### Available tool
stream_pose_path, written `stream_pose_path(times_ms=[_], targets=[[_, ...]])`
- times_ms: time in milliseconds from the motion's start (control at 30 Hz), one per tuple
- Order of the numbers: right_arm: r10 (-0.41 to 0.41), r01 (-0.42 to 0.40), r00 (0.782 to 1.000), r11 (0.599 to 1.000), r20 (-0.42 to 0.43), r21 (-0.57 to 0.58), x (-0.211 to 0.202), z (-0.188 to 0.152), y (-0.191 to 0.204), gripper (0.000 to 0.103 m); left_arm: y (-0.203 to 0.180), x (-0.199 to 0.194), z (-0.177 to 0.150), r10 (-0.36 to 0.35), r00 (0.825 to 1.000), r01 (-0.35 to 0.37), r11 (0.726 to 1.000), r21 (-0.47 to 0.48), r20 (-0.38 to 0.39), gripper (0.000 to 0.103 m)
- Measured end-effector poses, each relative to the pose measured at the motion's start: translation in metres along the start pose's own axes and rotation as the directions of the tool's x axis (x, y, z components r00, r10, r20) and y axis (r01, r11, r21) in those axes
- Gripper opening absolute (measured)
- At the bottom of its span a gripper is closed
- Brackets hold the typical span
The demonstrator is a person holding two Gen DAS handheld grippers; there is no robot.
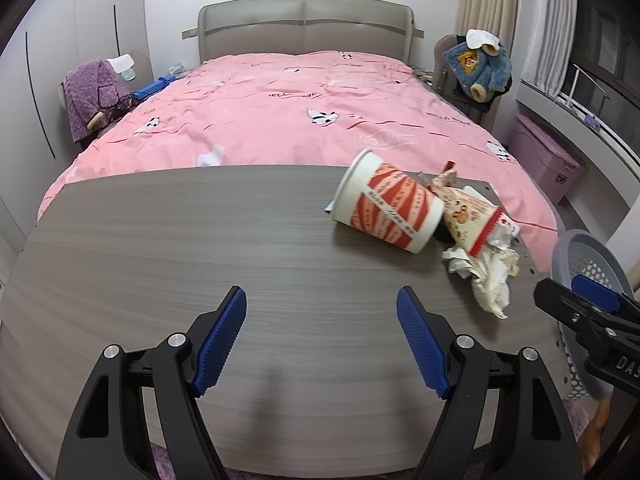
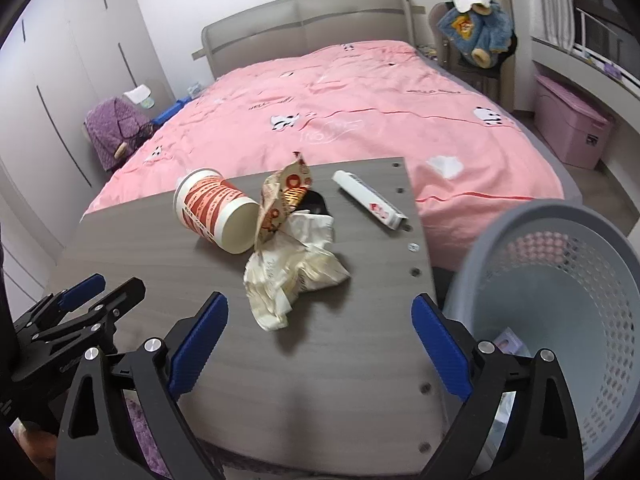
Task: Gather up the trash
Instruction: 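Withdraw both grippers from the basket back over the table, then grasp the crumpled white paper with the right gripper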
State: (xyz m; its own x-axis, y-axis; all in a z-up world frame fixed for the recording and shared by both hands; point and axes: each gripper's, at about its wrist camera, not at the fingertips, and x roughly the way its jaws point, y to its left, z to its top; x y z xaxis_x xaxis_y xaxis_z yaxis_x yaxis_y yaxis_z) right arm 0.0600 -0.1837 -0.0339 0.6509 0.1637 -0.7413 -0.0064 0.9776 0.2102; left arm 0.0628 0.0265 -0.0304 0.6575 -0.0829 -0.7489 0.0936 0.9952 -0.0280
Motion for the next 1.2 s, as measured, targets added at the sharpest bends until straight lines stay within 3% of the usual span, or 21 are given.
stream_pose_path(times_ms=[667, 933, 1033, 1200], targets=[[-0.040, 0.030, 0.993, 0.996, -0.112, -0.087, 0.060, 0.018, 0.019, 0.096, 0.022, 0.021, 0.005, 0.004, 0.999, -0.006, 0.999, -0.048, -0.032, 0.074], [-0.057, 0.048, 0.991, 0.996, -0.117, -0.079, 0.071, 0.020, 0.019, 0.096, 0.023, 0.023, 0.005, 0.004, 0.999, -0.006, 0.999, -0.053, -0.039, 0.074], [-0.059, 0.050, 0.992, 0.995, -0.111, -0.086, 0.071, 0.021, 0.020, 0.092, 0.023, 0.024, 0.005, 0.004, 0.999, -0.006, 0.999, -0.051, -0.040, 0.074], [-0.053, 0.041, 0.992, 0.994, -0.115, -0.099, 0.072, 0.019, 0.023, 0.074, 0.022, 0.023, 0.005, 0.000, 0.999, -0.002, 0.999, -0.051, -0.039, 0.074]])
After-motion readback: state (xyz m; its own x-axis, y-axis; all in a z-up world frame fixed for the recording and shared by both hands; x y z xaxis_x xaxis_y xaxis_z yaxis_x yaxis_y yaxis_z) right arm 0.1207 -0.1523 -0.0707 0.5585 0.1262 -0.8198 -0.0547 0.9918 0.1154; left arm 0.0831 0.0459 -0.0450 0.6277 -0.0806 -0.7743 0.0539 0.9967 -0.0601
